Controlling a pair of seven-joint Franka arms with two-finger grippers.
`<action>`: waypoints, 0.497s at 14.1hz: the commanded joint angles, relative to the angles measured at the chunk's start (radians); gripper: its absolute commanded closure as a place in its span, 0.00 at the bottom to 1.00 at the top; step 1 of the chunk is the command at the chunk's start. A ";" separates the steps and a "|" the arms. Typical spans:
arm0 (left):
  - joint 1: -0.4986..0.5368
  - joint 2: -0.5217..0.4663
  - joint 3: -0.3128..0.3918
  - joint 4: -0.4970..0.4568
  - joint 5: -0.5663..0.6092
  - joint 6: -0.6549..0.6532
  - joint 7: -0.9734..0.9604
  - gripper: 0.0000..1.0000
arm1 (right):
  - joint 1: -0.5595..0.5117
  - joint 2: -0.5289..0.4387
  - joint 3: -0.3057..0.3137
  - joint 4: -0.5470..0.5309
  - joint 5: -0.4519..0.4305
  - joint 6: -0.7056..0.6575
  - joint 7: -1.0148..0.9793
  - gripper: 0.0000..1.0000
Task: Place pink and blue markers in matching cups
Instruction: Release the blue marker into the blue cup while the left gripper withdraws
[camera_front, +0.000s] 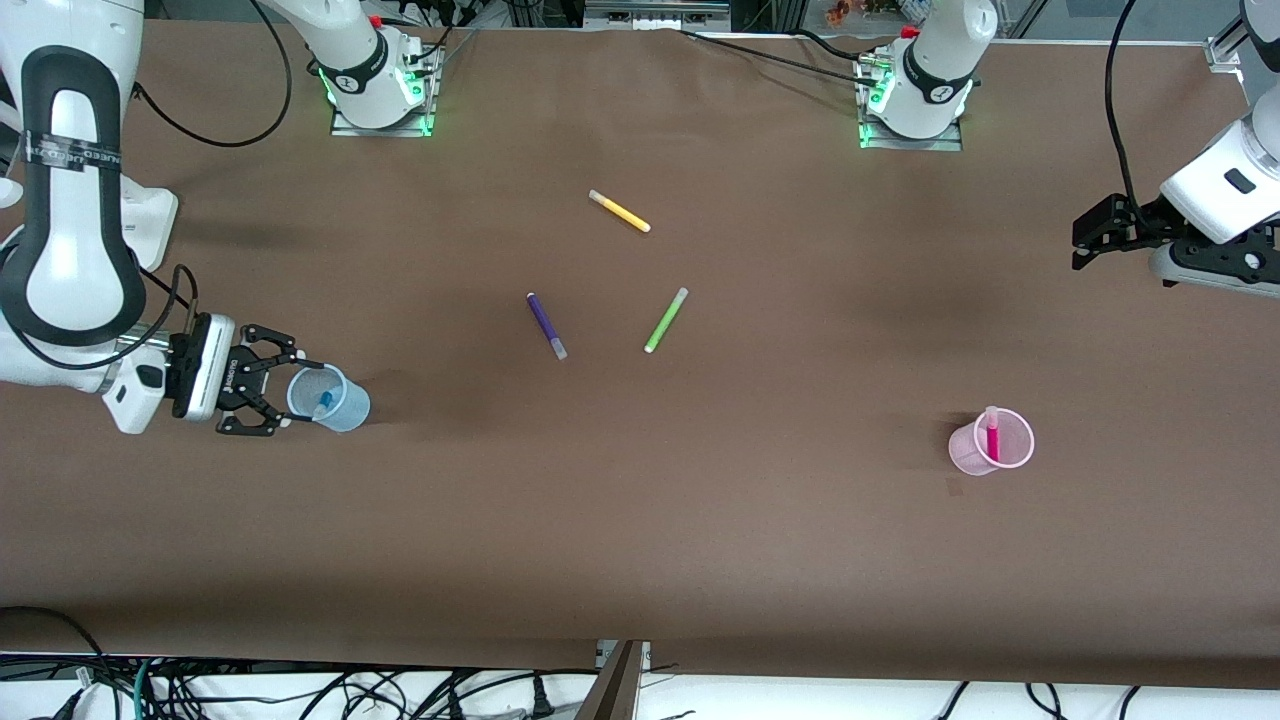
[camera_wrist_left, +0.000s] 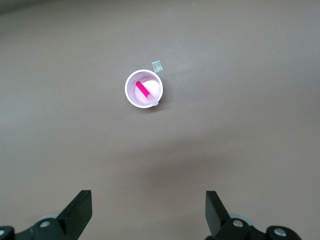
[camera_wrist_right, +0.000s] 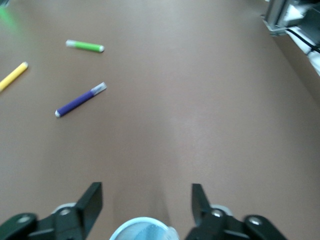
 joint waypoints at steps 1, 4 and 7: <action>0.005 -0.013 -0.011 0.004 0.012 -0.015 0.009 0.00 | -0.007 -0.001 0.008 0.050 -0.024 -0.029 0.211 0.00; 0.008 -0.002 -0.011 0.004 0.009 -0.018 0.001 0.00 | -0.005 -0.001 0.008 0.148 -0.164 -0.043 0.546 0.00; 0.002 0.010 -0.013 0.010 0.003 -0.015 -0.008 0.00 | 0.000 0.002 0.015 0.226 -0.292 -0.127 0.905 0.00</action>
